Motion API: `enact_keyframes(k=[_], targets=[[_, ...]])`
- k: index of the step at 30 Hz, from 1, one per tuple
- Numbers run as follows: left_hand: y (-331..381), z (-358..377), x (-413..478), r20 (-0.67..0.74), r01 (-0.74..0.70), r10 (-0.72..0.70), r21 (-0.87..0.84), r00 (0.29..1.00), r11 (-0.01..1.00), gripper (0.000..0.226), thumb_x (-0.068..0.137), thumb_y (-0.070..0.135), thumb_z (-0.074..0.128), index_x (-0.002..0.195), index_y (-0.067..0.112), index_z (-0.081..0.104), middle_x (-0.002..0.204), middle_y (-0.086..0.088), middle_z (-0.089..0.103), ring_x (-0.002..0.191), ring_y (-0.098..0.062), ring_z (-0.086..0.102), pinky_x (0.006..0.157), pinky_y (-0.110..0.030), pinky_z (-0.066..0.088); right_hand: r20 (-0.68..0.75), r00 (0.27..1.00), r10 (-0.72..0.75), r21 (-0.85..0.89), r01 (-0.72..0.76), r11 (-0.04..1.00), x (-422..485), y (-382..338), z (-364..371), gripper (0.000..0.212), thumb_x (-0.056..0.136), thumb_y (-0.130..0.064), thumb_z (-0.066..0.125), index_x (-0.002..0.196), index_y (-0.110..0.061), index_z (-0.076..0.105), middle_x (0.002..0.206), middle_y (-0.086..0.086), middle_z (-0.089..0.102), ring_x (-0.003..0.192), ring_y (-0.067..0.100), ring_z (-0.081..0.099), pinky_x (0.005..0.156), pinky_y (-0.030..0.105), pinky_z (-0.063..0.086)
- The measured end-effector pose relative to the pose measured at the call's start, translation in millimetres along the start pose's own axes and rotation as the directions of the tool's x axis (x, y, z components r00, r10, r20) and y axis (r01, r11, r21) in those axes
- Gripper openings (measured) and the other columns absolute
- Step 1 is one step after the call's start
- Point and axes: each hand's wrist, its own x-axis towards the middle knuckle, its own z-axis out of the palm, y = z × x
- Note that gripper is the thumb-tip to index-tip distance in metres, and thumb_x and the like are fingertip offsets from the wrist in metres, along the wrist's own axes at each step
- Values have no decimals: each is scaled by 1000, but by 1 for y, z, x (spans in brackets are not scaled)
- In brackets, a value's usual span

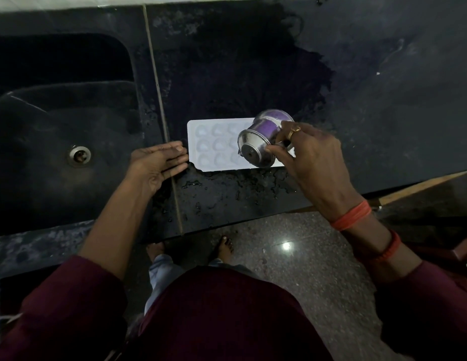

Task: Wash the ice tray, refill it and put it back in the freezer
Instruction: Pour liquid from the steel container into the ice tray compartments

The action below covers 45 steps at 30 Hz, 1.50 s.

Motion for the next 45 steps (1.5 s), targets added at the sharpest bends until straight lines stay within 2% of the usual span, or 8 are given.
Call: enact_keyframes(k=[9, 15, 21, 26, 35, 40, 45], targets=[[0, -1, 0, 2, -6, 6, -1, 1000, 1000, 8, 89, 1, 74, 95, 7, 74, 80, -7, 79, 74, -15, 78, 61, -24, 61, 1, 1000, -1, -20, 1, 1000, -1, 1, -1, 42, 89, -45, 63, 83, -3, 68, 110, 13, 71, 86, 37, 70, 69, 47, 56], [-1, -2, -1, 1, -13, 13, 7, 1000, 1000, 9, 89, 1, 74, 97, 6, 75, 81, -7, 79, 76, -16, 78, 62, -24, 61, 8, 1000, 13, -1, -13, 1000, -2, 0, -4, 42, 88, -46, 62, 84, -5, 69, 105, 12, 72, 84, 37, 70, 70, 48, 56], [-1, -2, -2, -6, -7, 7, 14, 1000, 1000, 10, 89, 1, 74, 97, 6, 75, 86, -9, 79, 80, -17, 78, 64, -25, 62, -5, 1000, 25, 8, -25, 1000, 1, -2, -7, 33, 90, -40, 67, 88, -7, 69, 104, 9, 71, 82, 30, 69, 73, 46, 56], [-1, -1, -4, -7, -5, 5, 18, 1000, 1000, 10, 89, 0, 74, 96, 6, 74, 84, -8, 79, 78, -16, 78, 63, -25, 62, -7, 998, 62, 39, -62, 997, 9, 1, -6, 29, 89, -41, 67, 90, -12, 69, 95, 2, 70, 77, 23, 65, 73, 44, 55], [1, 0, -3, 0, -8, 8, 36, 1000, 999, 9, 89, 1, 74, 96, 7, 74, 81, -6, 80, 78, -16, 78, 64, -25, 62, -25, 999, 46, 11, -46, 999, 20, 2, -3, 30, 89, -39, 69, 89, -9, 69, 97, 8, 70, 78, 30, 66, 71, 47, 54], [3, 3, -5, 3, -6, 6, 30, 1000, 1000, 8, 90, 1, 73, 96, 7, 73, 77, -4, 79, 74, -15, 78, 64, -25, 63, -28, 999, 37, -14, -37, 999, 24, 5, -1, 31, 89, -37, 70, 92, -6, 70, 108, 11, 70, 84, 33, 68, 74, 47, 55], [5, 6, -6, -2, 0, 0, 33, 1000, 999, 8, 91, 0, 71, 97, 7, 73, 74, -4, 78, 71, -13, 77, 64, -24, 63, -47, 999, 19, -34, -21, 999, 28, 5, -2, 32, 89, -37, 70, 91, -5, 70, 106, 11, 71, 78, 31, 68, 71, 44, 55]])
